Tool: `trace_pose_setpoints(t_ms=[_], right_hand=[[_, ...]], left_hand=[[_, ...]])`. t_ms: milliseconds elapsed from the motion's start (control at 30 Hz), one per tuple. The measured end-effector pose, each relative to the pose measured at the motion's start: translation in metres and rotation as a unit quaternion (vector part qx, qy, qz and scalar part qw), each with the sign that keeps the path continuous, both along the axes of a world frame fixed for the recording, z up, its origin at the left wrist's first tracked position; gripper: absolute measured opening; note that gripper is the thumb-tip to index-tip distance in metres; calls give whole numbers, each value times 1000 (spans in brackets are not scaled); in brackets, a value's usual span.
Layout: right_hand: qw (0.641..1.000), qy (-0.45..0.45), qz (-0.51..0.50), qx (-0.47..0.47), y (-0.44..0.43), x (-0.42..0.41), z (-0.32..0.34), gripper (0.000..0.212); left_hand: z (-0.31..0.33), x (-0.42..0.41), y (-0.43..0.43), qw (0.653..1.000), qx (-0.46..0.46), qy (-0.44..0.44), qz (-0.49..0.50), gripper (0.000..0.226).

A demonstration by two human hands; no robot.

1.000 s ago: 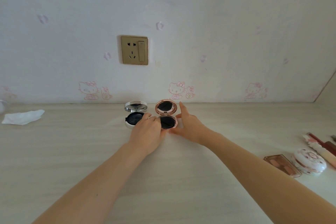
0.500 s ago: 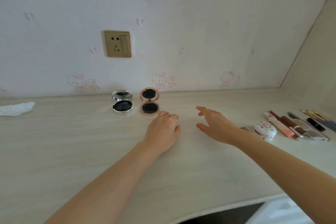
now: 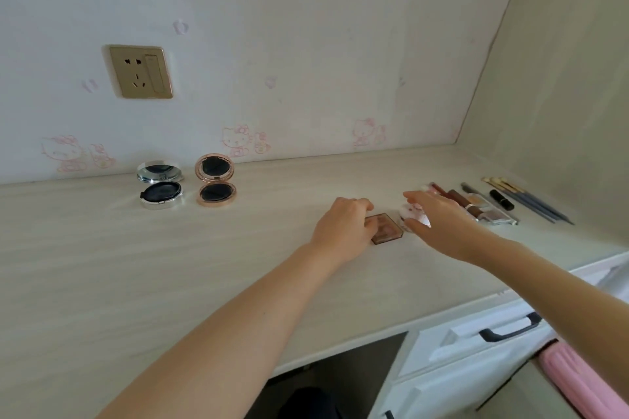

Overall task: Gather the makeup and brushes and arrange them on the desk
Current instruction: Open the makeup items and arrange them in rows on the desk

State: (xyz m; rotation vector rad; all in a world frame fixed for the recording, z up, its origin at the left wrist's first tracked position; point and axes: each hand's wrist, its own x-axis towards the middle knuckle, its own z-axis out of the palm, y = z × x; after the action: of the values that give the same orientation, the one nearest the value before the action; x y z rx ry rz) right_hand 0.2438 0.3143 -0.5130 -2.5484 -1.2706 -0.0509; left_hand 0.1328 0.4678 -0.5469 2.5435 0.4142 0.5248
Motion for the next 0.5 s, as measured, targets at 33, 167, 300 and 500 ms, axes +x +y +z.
trace_pose_setpoints(t_ms=[33,167,300,500], right_hand=[[1000,-1,-9,2,-6,4,0,51],[999,8,-40,-2,-15,21,-1,48],[997,33,-72,-4,-13,38,-10,44],[994,60,-94,5,-7,37,-11,37]], left_hand=[[2,9,-2,1000,-8,2,-5,38],[7,42,-8,999,-36,11,-13,36],[7,70,-16,996,-74,58,-3,37],[2,86,-18,988,-111,112,-5,38]])
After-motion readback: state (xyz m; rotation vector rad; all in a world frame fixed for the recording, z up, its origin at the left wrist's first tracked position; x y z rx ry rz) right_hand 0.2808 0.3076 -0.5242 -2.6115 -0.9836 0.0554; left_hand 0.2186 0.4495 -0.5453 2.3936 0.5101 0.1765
